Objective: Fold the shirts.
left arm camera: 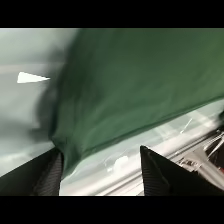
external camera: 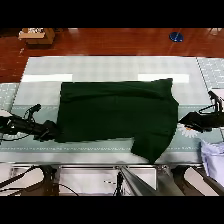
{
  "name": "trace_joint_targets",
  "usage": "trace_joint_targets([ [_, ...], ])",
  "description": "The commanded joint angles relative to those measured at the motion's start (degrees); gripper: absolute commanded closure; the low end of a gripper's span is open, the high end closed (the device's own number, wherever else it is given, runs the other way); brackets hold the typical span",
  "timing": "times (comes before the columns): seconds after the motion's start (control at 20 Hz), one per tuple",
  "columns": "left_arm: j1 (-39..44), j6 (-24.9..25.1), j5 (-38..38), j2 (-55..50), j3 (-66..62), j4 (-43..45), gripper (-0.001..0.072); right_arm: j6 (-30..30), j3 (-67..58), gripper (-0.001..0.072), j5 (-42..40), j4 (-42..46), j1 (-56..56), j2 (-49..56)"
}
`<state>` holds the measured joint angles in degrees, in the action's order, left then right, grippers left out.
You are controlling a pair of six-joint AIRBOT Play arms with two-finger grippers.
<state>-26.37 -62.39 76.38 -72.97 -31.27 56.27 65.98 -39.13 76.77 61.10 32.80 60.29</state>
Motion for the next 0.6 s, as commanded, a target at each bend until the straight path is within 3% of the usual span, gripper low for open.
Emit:
trace_joint_targets([
  [0.0, 5.14, 0.24, -6.78, -1.99, 0.92, -3.17, 0.0281, -0.04, 0.04, 0.0201, 0.98, -2.23, 0.0, -0.15],
  [0.05, 6.4, 0.31, -6.45, -2.62, 0.94, -3.23, 0.0502, -0.07, 0.04, 0.02, 1.01, -3.1, 0.0, -0.17],
  [0.1, 7.21, 1.64, -5.68, -2.93, 0.94, -3.23, 0.0622, -0.11, 0.04, 0.0192, 0.98, -3.19, 0.02, -0.17],
  [0.15, 7.5, 2.84, -4.81, -2.95, 0.94, -3.21, 0.0686, -0.15, 0.04, 0.0178, 1.01, -2.34, 0.02, -0.15],
  [0.3, 6.27, 2.8, -3.67, -2.93, 0.92, -3.19, 0.0686, 0.83, 1.14, 0.0127, 2.32, 2.49, 2.86, -0.04],
  [0.55, 2.67, 2.8, -2.51, -2.93, 0.92, -3.21, 0.0686, 0.66, 9.73, 0.0127, 3.82, -3.96, 11.61, -0.04],
])
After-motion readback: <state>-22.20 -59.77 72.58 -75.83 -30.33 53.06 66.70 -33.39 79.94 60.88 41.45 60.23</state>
